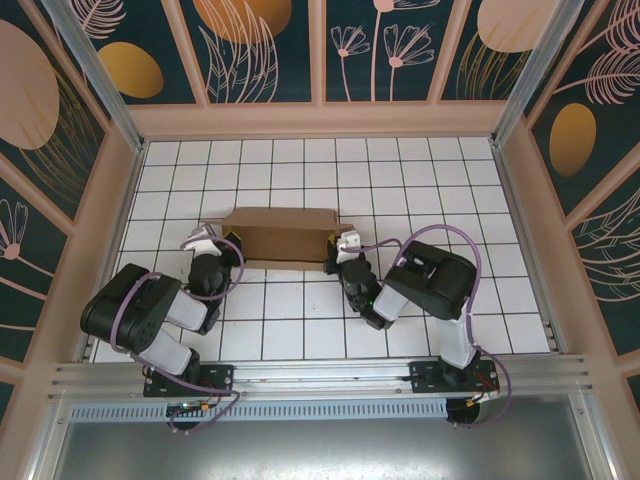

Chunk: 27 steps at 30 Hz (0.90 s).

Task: Fold the paper box

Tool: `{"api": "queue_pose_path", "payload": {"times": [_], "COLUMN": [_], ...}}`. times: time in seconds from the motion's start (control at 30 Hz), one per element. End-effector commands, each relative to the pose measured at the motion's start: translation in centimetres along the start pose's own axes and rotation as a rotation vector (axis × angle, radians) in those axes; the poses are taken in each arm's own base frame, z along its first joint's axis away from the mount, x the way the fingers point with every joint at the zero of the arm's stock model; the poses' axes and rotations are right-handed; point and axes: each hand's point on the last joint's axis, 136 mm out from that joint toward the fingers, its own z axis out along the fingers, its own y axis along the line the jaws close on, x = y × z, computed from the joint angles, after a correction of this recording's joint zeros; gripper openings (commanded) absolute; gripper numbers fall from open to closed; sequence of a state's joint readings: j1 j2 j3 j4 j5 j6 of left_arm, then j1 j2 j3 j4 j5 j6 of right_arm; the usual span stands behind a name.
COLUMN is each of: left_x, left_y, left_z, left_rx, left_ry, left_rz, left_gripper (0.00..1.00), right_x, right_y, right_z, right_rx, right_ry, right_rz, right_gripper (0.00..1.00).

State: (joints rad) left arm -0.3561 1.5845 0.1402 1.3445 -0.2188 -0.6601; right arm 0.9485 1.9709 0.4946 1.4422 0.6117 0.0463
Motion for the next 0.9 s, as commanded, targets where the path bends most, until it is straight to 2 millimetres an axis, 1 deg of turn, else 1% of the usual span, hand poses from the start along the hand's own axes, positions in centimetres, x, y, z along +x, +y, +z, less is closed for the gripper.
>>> {"api": "queue_pose_path", "payload": {"times": [0.0,0.07,0.2,0.4,0.47,0.57,0.73,0.8,0.87], "left_x": [5.3,5.3,5.2,5.2,5.2,5.3,5.3,5.2,5.1], "left_y": [1.3,1.3,1.6,1.8,1.8,1.9,2.0,2.2,2.2], "left_z": [-0.2,0.0,0.1,0.4,0.6,0.8,1.3,1.4,1.5], "left_rx": [-0.026,-0.028,-0.047,-0.062,-0.065,-0.073,-0.094,-0.106,-0.114], "left_ry": [0.203,0.201,0.192,0.189,0.189,0.190,0.189,0.184,0.178], "left_rz": [0.019,0.018,0.035,0.024,0.017,0.007,-0.016,-0.037,-0.056], "left_gripper": [0.00,0.00,0.00,0.00,0.00,0.00,0.00,0.00,0.00], "right_x": [3.1,2.2,0.5,-0.6,-0.8,-1.0,-2.0,-2.7,-3.2], "right_y": [-0.3,-0.1,-0.4,-0.6,-0.7,-1.3,-3.4,-4.4,-5.0], "right_z": [-0.6,-1.1,-2.3,-4.5,-5.1,-5.9,-6.8,-6.9,-6.9], "right_rx": [-0.025,-0.052,-0.077,-0.128,-0.137,-0.133,-0.051,0.003,0.036], "right_ry": [0.083,0.054,0.008,-0.020,-0.030,-0.038,-0.070,-0.080,-0.079], "right_rz": [-0.106,-0.118,-0.120,-0.082,-0.067,-0.059,-0.038,-0.017,-0.018], "right_gripper": [0.10,0.24,0.37,0.52,0.54,0.54,0.52,0.49,0.49]}}
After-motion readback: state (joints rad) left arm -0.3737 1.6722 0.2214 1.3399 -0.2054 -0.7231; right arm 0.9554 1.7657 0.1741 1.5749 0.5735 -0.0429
